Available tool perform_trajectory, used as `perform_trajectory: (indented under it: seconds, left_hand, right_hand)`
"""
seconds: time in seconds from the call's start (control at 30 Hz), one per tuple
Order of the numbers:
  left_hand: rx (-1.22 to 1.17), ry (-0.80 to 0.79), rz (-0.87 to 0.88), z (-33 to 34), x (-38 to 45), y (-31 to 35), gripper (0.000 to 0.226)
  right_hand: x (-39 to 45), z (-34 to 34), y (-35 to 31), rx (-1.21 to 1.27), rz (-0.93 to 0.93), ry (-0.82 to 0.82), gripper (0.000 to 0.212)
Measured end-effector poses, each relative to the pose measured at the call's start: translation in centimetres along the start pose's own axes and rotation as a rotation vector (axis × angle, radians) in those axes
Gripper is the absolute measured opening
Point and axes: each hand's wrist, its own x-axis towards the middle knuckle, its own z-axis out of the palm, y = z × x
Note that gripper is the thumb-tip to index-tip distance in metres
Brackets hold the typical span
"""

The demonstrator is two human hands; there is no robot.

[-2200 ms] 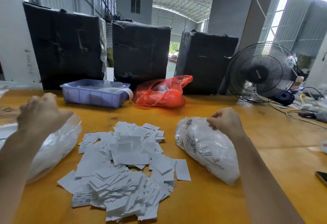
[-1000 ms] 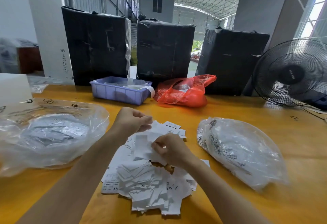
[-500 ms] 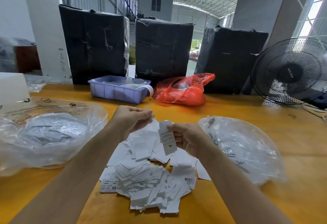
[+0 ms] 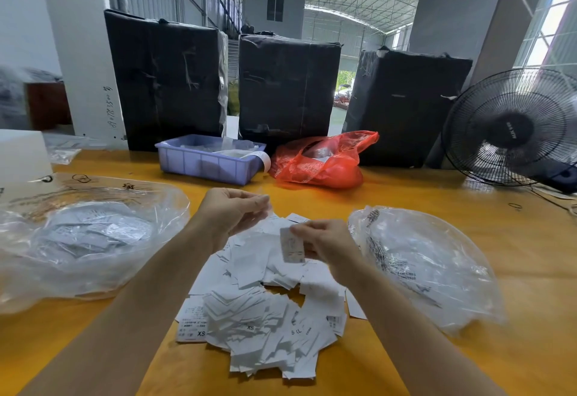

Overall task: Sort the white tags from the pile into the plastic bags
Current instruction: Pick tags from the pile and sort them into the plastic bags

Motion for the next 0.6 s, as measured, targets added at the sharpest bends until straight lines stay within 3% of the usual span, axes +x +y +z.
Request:
perform_trajectory:
  seconds: [0.1,0.2,0.4,0.6]
  left_hand:
    - [0.031,0.004,-0.007,0.1,-0.1,0.0,0.014]
    - [0.047,-0.022,-0.016,0.2,-0.2,0.0,0.011]
    - [0.103,-0.058,-0.040,0.6,-0.4,-0.1,0.008]
    - [0.130,-0.077,-0.063,0.9,-0.7,0.0,0.006]
  right_hand:
    - [0.0,-0.9,-1.0,0.274,0.116,-0.056,0.015]
    - [-0.4,-1.0,-1.8,0.388,0.155,-0.112,0.019]
    - [-0.9,-1.1,-2.7,0.412,0.153,-0.136,0.024]
    - [-1.4,-1.2,-3.5,0.272,0.022,-0.002,0.014]
